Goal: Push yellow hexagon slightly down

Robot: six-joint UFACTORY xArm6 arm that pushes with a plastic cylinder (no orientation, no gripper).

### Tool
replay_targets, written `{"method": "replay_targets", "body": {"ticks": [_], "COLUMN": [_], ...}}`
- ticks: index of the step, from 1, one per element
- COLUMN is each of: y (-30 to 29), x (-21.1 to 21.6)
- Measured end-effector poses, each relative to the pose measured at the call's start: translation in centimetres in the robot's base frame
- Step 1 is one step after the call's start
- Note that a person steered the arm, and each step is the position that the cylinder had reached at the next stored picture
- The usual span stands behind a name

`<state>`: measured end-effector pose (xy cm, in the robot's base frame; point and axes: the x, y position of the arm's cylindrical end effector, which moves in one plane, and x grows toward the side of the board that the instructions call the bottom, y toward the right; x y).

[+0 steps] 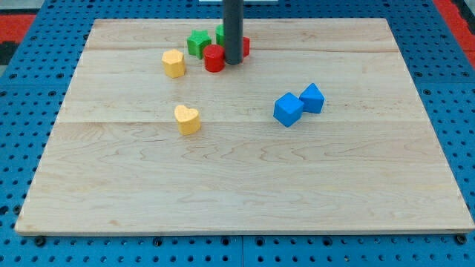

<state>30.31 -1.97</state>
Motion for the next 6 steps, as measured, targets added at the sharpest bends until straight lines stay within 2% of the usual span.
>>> {"method": "replay_targets", "body": {"ticks": [1, 2, 3, 4, 5, 6], "y": [2.1, -5.9, -16.3, -19.6, -16.7, -13.2], "x": [3.3, 3.8, 3.8, 2.0, -2.4, -1.6]}}
